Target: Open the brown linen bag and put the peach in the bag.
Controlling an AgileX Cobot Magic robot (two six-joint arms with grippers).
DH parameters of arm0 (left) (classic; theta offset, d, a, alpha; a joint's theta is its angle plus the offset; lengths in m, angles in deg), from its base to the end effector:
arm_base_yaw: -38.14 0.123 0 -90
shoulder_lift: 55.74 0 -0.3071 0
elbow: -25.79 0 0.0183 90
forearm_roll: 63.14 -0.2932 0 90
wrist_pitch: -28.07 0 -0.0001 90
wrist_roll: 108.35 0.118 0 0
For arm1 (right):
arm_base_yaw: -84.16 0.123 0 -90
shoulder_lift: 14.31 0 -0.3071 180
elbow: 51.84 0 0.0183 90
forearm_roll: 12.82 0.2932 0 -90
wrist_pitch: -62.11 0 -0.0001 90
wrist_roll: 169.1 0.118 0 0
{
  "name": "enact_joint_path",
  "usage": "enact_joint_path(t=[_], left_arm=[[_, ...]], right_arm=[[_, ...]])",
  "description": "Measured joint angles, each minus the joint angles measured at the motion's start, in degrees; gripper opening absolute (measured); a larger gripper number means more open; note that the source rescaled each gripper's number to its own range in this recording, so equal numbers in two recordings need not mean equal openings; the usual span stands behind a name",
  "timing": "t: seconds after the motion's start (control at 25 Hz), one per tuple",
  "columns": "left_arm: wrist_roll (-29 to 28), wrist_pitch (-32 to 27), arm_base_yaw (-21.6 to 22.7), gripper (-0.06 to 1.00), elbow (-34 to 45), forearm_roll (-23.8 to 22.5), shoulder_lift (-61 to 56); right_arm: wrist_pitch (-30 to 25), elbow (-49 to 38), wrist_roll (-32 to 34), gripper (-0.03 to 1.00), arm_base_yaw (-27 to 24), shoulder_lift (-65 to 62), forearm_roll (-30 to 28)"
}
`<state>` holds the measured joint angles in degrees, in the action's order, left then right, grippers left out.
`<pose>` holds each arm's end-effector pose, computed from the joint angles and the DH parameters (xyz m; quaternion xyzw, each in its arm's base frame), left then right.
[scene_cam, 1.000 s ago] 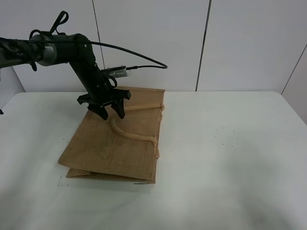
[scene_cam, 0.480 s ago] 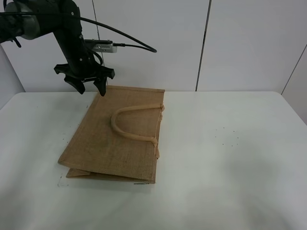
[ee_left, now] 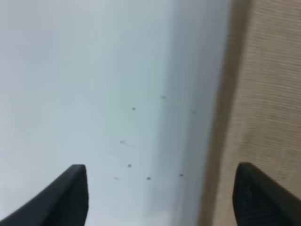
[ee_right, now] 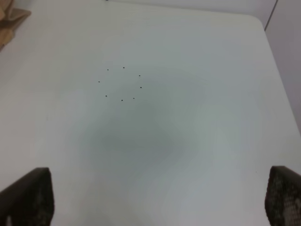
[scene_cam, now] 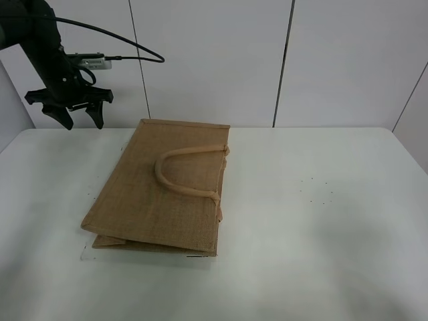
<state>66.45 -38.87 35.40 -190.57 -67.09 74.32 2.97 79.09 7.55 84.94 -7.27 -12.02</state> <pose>0.5302 -0.0179 0.2463 -0.0132 0.9851 0.0218 0.1700 0.0351 0.0019 0.2889 -0.0306 0.8440 -0.0050 0.5355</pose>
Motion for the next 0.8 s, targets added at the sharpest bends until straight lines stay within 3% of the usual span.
enact_joint_path(t=[0.36, 0.56, 0.8], left_arm=[[0.4, 0.0, 0.2, 0.91, 10.3, 0.7, -14.7], [0.4, 0.0, 0.2, 0.91, 23.8, 0.7, -28.6], [0.4, 0.0, 0.2, 0.91, 46.6, 0.7, -49.4]], right_arm=[[0.0, 0.0, 0.0, 1.0, 0.0, 0.0, 0.0], [0.0, 0.0, 0.0, 1.0, 0.0, 0.0, 0.0], [0.0, 0.0, 0.0, 1.0, 0.0, 0.0, 0.0]])
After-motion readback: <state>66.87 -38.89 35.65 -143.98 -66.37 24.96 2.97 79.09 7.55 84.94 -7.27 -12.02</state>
